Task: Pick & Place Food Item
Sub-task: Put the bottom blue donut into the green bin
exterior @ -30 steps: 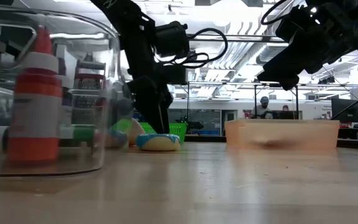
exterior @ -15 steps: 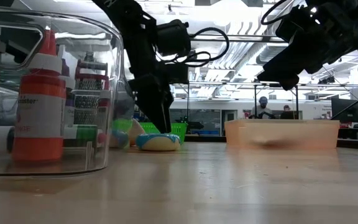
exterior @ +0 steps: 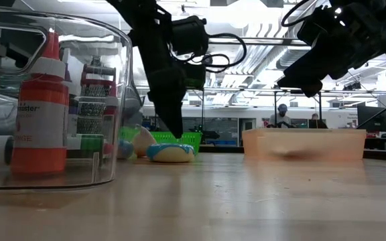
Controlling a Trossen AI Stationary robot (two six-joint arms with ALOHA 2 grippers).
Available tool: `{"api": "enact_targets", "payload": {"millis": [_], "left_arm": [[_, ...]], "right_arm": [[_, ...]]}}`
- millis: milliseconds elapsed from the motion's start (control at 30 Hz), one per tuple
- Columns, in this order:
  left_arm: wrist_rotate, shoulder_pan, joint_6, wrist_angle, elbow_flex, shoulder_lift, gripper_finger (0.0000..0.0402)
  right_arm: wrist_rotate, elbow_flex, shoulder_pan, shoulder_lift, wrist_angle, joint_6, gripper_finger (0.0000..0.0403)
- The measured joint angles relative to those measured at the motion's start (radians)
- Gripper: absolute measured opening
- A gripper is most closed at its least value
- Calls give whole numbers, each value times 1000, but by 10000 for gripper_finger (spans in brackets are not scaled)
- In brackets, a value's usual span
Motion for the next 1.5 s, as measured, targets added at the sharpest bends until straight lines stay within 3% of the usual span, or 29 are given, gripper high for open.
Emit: {"api": "enact_targets", "payload": {"millis": [633, 1033, 1500], "left_arm": [[-64, -21, -6, -23, 1, 71, 227], [-71, -21, 1, -22, 14, 70, 136], [-70, -20, 39, -71, 55, 47, 131]], "right_arm": [[-2, 0, 0, 0, -18, 0, 142], [-1, 0, 0, 0, -27, 0, 142], [-1, 0, 0, 0, -39, 0, 142]]}}
